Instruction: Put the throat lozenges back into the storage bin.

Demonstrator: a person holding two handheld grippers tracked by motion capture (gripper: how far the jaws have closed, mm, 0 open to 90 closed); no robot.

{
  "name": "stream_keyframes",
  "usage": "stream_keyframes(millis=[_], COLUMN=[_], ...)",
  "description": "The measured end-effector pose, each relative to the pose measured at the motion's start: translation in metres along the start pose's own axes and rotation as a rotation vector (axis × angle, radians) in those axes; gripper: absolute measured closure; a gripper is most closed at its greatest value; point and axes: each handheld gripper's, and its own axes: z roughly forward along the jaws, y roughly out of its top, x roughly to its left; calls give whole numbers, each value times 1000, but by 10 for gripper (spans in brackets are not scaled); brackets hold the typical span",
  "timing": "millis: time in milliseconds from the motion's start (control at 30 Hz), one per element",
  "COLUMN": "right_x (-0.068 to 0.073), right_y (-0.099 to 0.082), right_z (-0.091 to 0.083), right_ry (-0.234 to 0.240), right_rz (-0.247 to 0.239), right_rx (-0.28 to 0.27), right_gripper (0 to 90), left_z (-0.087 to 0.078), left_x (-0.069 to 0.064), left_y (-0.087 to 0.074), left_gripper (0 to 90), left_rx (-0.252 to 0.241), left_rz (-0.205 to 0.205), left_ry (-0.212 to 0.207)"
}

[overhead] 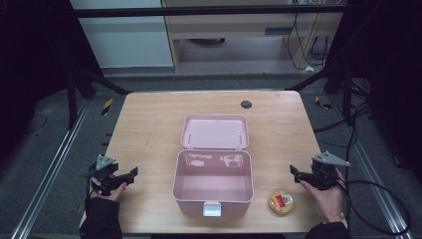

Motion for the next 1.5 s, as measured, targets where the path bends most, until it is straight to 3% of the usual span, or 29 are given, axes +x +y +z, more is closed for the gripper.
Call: stream_keyframes(millis=[167,300,733,1100,1500], right_x=[4,5,6,12,27], right_y=[7,14,29,50,76], right_z=[-10,-16,-24,-28,-32], right_ry=[-1,24,66,112,201], right_rz=[-42,-55,-112,-188,-373], right_rx=[-32,-64,-71,-39,60], right_gripper=[113,107,103,105,86], left_z=[-1,-1,1,2,4], left_x=[0,-1,-2,-3,-4], left_y=[0,0,0,-1,-2], left_gripper=[195,195,204,215,214], left_rx=[-2,1,10,24,34], left_rz=[2,3,15,23,29], left_ry=[2,0,-6,-8,-11])
